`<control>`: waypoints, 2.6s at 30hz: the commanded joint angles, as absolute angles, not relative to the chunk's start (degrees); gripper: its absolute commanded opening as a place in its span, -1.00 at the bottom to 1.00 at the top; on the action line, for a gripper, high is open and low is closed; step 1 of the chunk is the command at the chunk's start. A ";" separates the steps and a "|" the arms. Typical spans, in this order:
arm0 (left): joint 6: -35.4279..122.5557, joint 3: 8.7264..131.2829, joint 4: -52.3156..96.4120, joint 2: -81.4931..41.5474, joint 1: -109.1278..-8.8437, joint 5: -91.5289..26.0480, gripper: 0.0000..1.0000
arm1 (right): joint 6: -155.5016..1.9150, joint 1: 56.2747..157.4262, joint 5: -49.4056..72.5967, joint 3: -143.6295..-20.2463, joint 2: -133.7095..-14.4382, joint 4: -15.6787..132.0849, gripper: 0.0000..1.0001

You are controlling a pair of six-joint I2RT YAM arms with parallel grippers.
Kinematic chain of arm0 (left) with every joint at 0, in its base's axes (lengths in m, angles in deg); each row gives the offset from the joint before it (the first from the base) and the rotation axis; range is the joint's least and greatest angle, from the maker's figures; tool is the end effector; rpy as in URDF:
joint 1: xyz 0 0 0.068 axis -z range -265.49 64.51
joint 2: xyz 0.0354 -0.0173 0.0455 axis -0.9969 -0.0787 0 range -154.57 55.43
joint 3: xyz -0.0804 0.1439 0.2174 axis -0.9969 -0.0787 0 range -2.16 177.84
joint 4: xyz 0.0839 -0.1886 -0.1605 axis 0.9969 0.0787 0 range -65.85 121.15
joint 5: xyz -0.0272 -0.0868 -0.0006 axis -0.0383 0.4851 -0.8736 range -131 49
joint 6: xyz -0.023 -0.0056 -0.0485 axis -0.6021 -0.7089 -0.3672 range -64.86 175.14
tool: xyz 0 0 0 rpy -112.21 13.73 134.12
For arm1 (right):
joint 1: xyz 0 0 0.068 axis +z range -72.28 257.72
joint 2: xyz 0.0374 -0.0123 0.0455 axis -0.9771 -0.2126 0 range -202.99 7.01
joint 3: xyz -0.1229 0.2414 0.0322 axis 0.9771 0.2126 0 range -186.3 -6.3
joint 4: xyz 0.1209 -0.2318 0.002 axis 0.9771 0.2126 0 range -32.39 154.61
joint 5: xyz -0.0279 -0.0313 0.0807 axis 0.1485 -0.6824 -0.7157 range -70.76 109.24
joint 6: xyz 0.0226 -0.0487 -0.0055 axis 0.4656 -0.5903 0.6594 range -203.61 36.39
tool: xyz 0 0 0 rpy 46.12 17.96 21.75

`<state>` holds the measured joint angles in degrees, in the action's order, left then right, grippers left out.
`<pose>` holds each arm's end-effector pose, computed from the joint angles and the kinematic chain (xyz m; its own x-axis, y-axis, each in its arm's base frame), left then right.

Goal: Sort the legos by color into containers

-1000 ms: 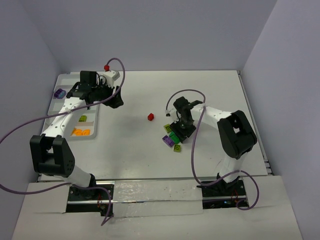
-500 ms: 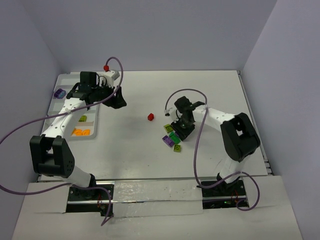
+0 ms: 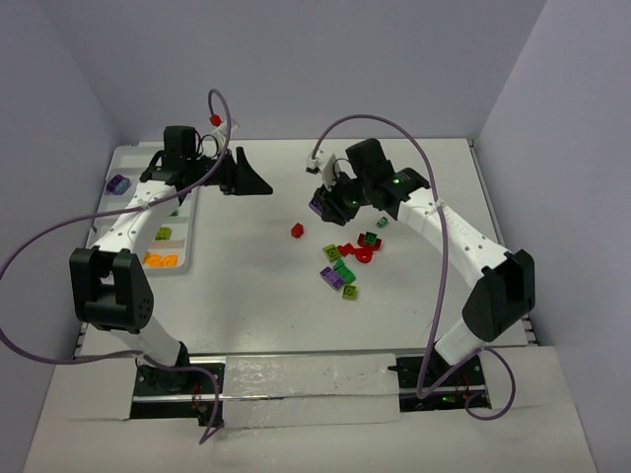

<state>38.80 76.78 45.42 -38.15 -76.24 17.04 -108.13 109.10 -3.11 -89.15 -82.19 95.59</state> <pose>0.3544 -0.0884 0.3186 -0.7702 -0.0255 -0.6372 0.5696 0.4219 -0.7054 0.2857 0.1902 0.3353 -0.2466 -0.6000 -0.7610 -0.8970 0.4386 -0.0552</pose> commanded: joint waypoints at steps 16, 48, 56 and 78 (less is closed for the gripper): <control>36.77 81.68 45.86 -40.30 -67.64 16.23 0.55 | -107.43 117.12 1.33 -101.42 -88.53 94.42 -0.72; 61.19 116.87 73.54 -59.97 -110.18 -9.60 -1.00 | -105.74 114.69 5.24 -96.78 -86.42 93.03 1.00; 62.09 121.15 66.20 -69.00 -110.97 -24.45 -0.77 | -105.58 112.63 4.91 -95.69 -86.68 92.94 1.00; 59.89 119.48 53.03 -78.02 -109.13 -27.61 0.17 | -106.55 110.86 6.44 -96.43 -87.78 95.14 1.00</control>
<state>60.36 118.93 57.42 -78.09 -109.53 -27.75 -106.04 111.15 6.09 -95.75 -88.82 94.97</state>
